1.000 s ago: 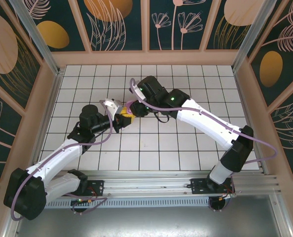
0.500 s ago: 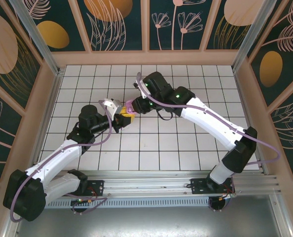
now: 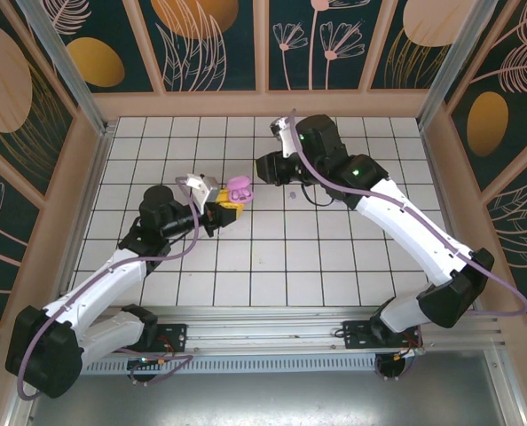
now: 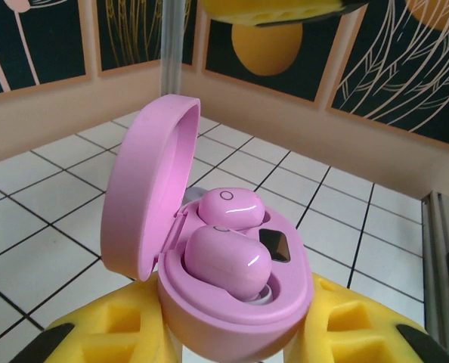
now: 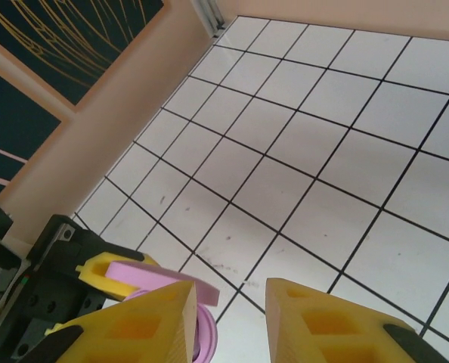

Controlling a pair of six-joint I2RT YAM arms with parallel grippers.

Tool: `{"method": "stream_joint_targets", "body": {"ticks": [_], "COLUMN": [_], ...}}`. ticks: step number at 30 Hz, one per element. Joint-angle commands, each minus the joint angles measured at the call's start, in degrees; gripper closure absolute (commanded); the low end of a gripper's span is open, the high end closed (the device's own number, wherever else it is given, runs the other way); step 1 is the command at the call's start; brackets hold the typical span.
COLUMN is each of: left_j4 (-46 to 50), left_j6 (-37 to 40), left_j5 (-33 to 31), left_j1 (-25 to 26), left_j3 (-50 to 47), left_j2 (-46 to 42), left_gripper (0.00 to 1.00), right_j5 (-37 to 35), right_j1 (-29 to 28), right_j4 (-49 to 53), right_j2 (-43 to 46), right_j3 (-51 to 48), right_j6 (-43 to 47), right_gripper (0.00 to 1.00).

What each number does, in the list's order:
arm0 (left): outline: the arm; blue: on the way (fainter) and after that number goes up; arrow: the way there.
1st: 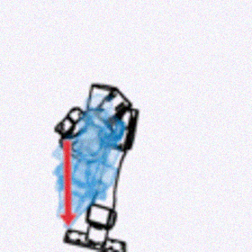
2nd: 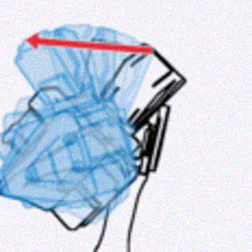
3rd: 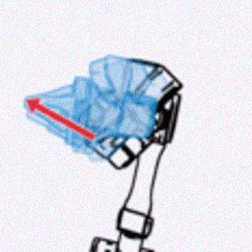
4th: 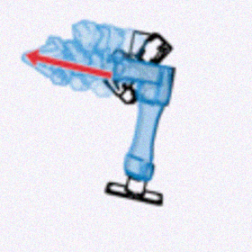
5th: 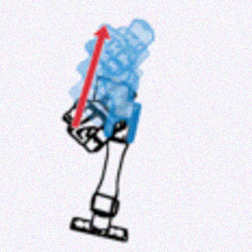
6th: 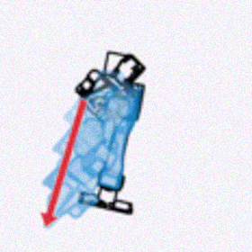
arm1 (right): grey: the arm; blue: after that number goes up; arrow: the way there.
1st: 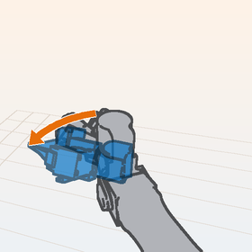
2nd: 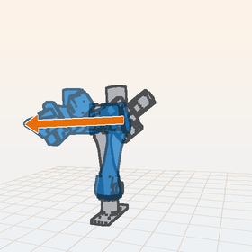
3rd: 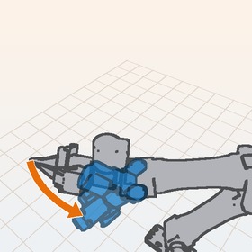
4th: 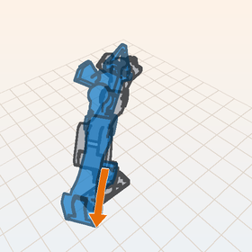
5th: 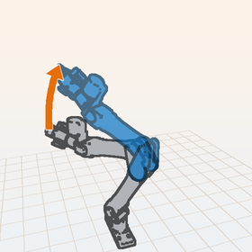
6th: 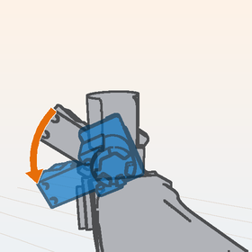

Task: Insert wireless bluetooth earbuds into charging case

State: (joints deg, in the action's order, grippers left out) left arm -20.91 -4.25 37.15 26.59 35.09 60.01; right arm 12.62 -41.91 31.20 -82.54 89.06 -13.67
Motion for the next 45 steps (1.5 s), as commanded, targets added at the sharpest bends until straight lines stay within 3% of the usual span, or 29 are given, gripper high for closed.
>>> {"method": "stream_joint_targets", "body": {"ticks": [1, 8, 22, 35, 40, 45], "left_j4": [-3.4, -3.6, -4.8, -4.4, -4.6, -4.6], "left_j6": [-1.8, -2.9, -2.9, -2.2, -1.9, -1.7], "left_j5": [3.1, 4.7, 0.9, -1.8, -1.5, -1.1], "left_j1": [0.2, 0.3, 0.3, 0.3, 0.3, 0.3], "left_j3": [2.2, 3.8, 3.8, 4.0, 4.0, 3.9], "left_j2": [0.4, 0.7, 0.3, -0.4, -0.3, -0.3], "left_gripper": [0.94, 0.94, 0.94, 0.94, 0.94, 0.94], "right_j5": [3.8, 13.9, 20.5, 19.6, 21.8, 27.2], "right_j1": [1.6, 4.7, 4.1, 4.4, 6.0, 6.4], "right_j4": [-5.2, -11.1, -11.3, -10.7, -14.9, -21.9], "right_j2": [0.5, -2.5, -3.7, 2.7, 3.7, 3.5], "right_j3": [-0.8, -0.6, -4.0, -11.5, -14.3, -16.7], "right_j6": [-1.9, -5.3, -5.4, -4.5, -9.7, -16.2], "right_gripper": [0.7, 0.7, 0.71, 0.69, 0.6, 0.43]}}
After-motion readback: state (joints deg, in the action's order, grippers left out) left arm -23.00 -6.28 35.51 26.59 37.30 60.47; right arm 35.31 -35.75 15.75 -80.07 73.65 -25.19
